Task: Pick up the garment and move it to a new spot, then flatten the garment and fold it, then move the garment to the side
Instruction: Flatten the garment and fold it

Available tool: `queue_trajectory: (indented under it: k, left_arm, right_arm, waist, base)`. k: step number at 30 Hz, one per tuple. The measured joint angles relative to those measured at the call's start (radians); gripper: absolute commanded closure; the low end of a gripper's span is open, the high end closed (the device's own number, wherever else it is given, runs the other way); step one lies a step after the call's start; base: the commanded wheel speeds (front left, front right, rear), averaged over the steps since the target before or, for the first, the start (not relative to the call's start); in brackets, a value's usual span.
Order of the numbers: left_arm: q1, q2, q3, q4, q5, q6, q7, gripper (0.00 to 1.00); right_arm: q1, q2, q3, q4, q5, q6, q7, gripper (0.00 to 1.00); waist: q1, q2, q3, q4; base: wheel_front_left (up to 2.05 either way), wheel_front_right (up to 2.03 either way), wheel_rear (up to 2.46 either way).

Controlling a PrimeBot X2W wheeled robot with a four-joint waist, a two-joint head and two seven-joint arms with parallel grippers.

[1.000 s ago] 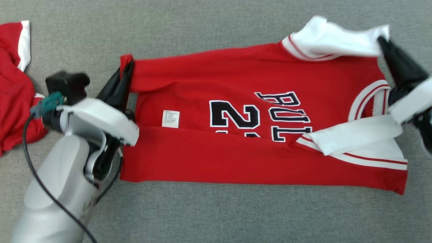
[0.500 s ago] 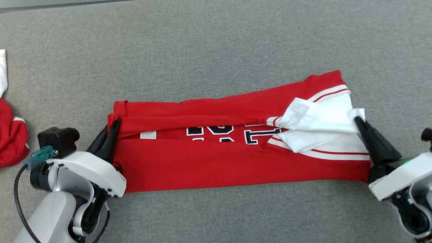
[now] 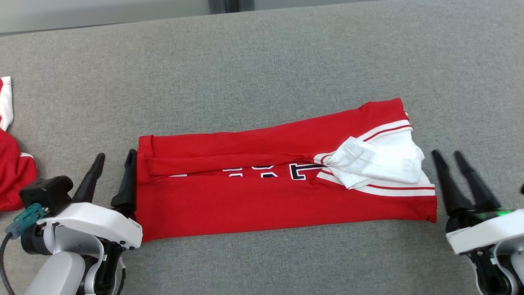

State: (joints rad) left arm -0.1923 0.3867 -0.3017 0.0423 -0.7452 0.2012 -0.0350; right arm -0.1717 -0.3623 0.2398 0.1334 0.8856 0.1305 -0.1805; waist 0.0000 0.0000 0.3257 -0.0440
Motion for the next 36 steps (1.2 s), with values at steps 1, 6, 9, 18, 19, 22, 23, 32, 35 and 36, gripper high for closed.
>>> queue_trajectory:
  k: [1,6,9,18,19,22,23,32,35,36]
  left_arm:
    - [0.004,0.003,0.006,-0.013,0.010,0.009,-0.012,0.00]
    - [0.026,-0.001,0.030,-0.090,0.044,0.053,-0.081,0.00]
    - [0.030,0.001,0.038,-0.136,0.082,0.083,-0.118,0.00]
    - [0.108,0.017,0.006,-0.177,0.178,0.149,-0.149,0.00]
    - [0.118,0.016,0.000,-0.180,0.179,0.152,-0.141,0.00]
    - [0.146,0.016,-0.012,-0.183,0.181,0.162,-0.131,0.00]
    - [0.151,0.015,-0.017,-0.183,0.181,0.162,-0.127,0.00]
    - [0.158,0.011,-0.043,-0.180,0.175,0.159,-0.106,0.00]
    - [0.151,0.011,-0.047,-0.180,0.179,0.159,-0.104,0.00]
    - [0.147,0.011,-0.047,-0.180,0.179,0.159,-0.103,0.00]
  right_arm:
    - [0.005,0.011,-0.030,-0.012,-0.024,0.000,-0.018,0.00]
    - [0.022,0.092,-0.177,-0.057,-0.177,0.000,-0.058,0.00]
    - [0.024,0.150,-0.234,-0.094,-0.347,0.000,-0.055,0.00]
    - [0.082,0.259,-0.229,-0.122,-0.623,0.000,0.015,0.00]
    - [0.089,0.265,-0.227,-0.122,-0.634,0.000,0.018,0.00]
    - [0.111,0.276,-0.222,-0.123,-0.645,0.000,0.032,0.00]
    - [0.118,0.279,-0.222,-0.124,-0.648,0.000,0.036,0.00]
    - [0.135,0.288,-0.223,-0.141,-0.670,0.000,0.068,0.00]
    - [0.135,0.288,-0.228,-0.151,-0.674,0.000,0.076,0.00]
    - [0.135,0.288,-0.229,-0.152,-0.675,0.000,0.079,0.00]
  waist:
    - [0.0000,0.0000,-0.005,0.000]
    - [0.0000,0.0000,-0.026,-0.004]
    - [0.0000,0.0000,-0.042,-0.005]
    - [0.0000,0.0000,-0.110,0.008]
    - [0.0000,0.0000,-0.119,0.010]
    - [0.0001,0.0000,-0.144,0.014]
    - [0.0000,0.0000,-0.150,0.015]
    - [0.0000,0.0000,-0.166,0.031]
    - [0.0000,0.0000,-0.161,0.036]
    - [0.0000,0.0000,-0.160,0.038]
  base:
    - [0.00,0.00,0.00]
    - [0.00,0.00,0.00]
    - [0.00,0.00,0.00]
    - [0.00,0.00,0.00]
    - [0.00,0.00,0.00]
    - [0.00,0.00,0.00]
    - [0.00,0.00,0.00]
    - [0.00,0.00,0.00]
    - [0.00,0.00,0.00]
    - [0.00,0.00,0.00]
